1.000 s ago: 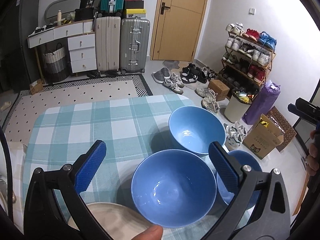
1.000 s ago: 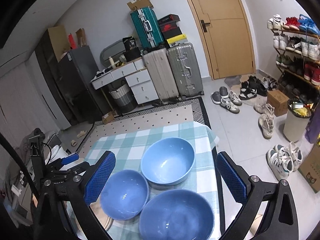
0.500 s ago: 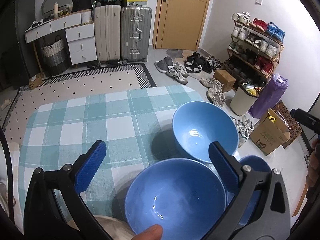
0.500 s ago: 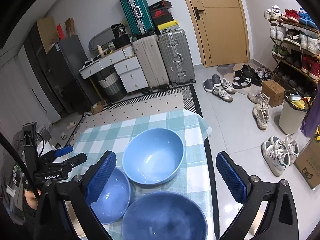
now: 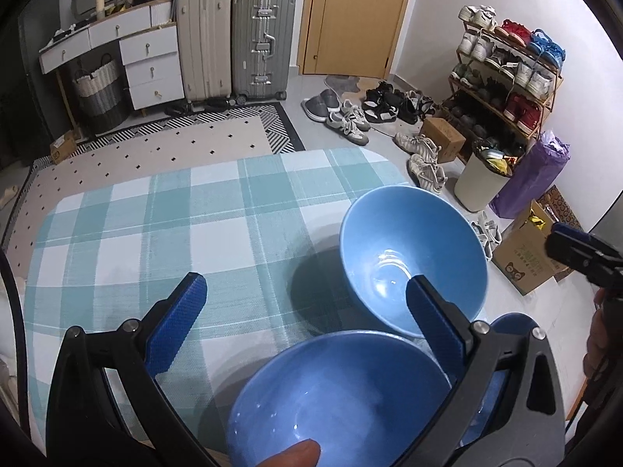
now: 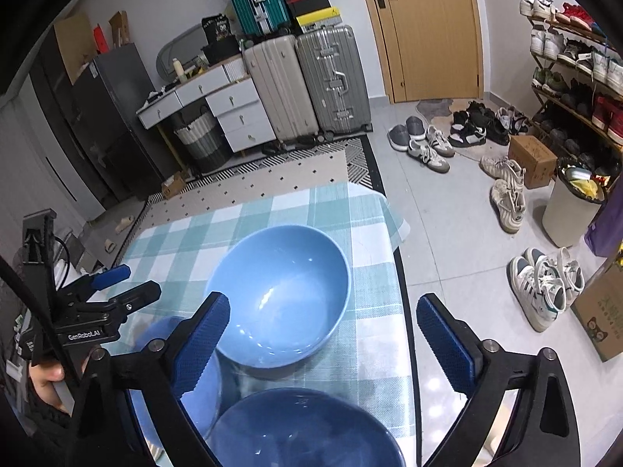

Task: Organize plates and bowls
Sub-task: 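Close both grippers on the rim of the blue bowl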

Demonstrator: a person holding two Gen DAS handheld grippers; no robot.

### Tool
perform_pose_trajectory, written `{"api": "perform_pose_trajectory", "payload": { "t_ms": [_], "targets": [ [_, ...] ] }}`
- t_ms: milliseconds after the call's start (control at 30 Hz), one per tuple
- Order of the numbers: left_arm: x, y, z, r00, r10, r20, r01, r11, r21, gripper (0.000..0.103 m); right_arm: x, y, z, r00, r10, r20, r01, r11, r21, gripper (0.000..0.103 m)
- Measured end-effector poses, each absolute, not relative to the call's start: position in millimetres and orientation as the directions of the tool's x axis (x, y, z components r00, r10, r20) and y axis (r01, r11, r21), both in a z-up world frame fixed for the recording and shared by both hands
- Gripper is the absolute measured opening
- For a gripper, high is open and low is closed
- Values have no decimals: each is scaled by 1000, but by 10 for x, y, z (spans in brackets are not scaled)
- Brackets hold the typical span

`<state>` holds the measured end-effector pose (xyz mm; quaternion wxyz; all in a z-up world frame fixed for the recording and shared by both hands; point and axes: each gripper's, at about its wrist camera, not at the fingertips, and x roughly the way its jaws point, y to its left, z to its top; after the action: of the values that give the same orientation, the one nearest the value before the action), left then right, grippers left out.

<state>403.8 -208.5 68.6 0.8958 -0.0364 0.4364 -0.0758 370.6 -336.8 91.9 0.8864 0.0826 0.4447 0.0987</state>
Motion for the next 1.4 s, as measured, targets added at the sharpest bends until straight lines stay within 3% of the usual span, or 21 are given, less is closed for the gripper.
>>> {"api": "perform_pose_trajectory", "payload": {
  "t_ms": [167, 233, 300, 567, 867, 1000, 1400],
  "targets": [
    [4195, -2157, 537, 583, -173, -794, 108, 985, -135, 97, 3837, -3373, 699, 549, 245, -799, -87, 968, 237, 85],
    [4246, -2191, 498, 570, -177, -802, 112, 984, -138, 86, 3871, -3371, 636, 536, 254, -805, -91, 965, 244, 80],
    [4309, -2225, 442, 555, -187, -811, 118, 982, -145, 81, 3900, -3367, 580, 520, 276, -808, -99, 960, 263, 75],
    [4495, -2326, 226, 522, -204, -828, 122, 979, -164, 69, 4035, -3312, 352, 464, 294, -836, -103, 955, 278, 71],
    [4622, -2404, 28, 489, -207, -847, 125, 978, -167, 52, 4130, -3273, 157, 436, 287, -853, -89, 957, 276, 52],
    [4654, -2439, -33, 475, -207, -855, 132, 978, -164, 39, 4127, -3256, 138, 435, 276, -857, -93, 960, 263, 42],
    [4675, -2572, -88, 472, -206, -857, 158, 976, -147, 17, 4109, -3253, 126, 441, 236, -866, -89, 972, 219, 22]
  ]
}}
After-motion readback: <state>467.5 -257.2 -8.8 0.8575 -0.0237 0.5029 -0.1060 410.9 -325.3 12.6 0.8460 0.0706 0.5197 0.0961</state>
